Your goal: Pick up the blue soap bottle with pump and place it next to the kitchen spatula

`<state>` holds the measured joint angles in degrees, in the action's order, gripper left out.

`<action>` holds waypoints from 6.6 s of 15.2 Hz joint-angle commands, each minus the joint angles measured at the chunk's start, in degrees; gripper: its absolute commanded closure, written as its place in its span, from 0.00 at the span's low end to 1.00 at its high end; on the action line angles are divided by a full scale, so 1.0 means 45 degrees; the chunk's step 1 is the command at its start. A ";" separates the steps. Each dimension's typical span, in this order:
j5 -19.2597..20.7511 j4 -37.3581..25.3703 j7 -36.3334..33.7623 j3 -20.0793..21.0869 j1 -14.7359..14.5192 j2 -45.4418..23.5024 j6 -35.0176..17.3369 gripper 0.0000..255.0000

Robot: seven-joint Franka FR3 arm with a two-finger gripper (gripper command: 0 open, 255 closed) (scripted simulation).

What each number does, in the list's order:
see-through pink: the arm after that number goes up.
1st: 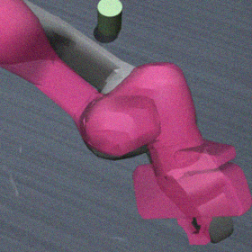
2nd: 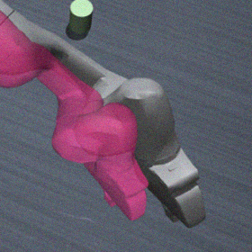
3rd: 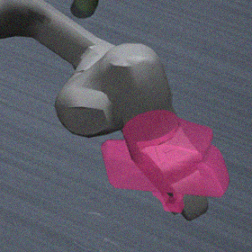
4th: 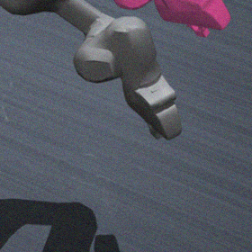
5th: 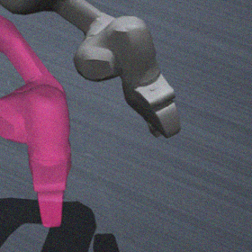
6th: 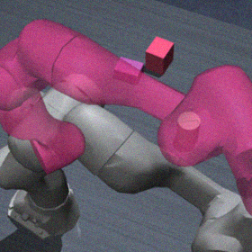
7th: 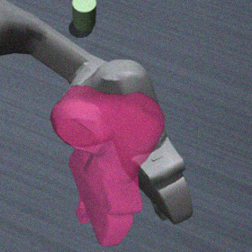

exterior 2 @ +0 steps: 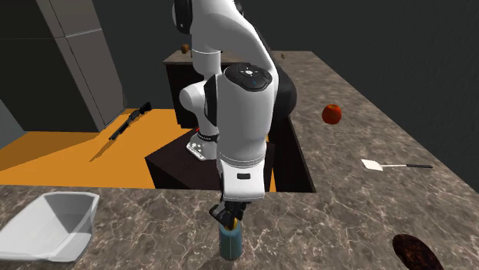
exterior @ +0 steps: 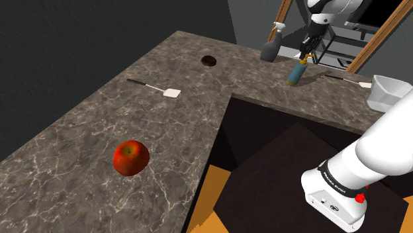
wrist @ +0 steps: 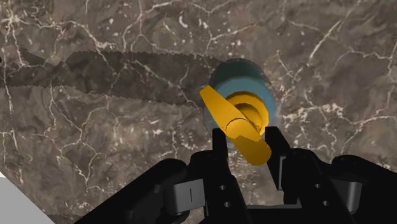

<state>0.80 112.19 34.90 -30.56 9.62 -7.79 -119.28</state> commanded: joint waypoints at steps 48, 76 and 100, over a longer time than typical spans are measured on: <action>0.0426 -0.6296 -0.0968 0.0399 -0.0723 0.0831 0.7089 1.00; 0.0354 -0.4010 -0.9030 0.4266 -0.4803 0.0154 0.4652 1.00; -0.0035 -0.5644 -1.1786 0.5422 -0.6362 -0.3501 0.2793 1.00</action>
<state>0.64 85.91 -18.19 -6.14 -19.05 -23.58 -105.82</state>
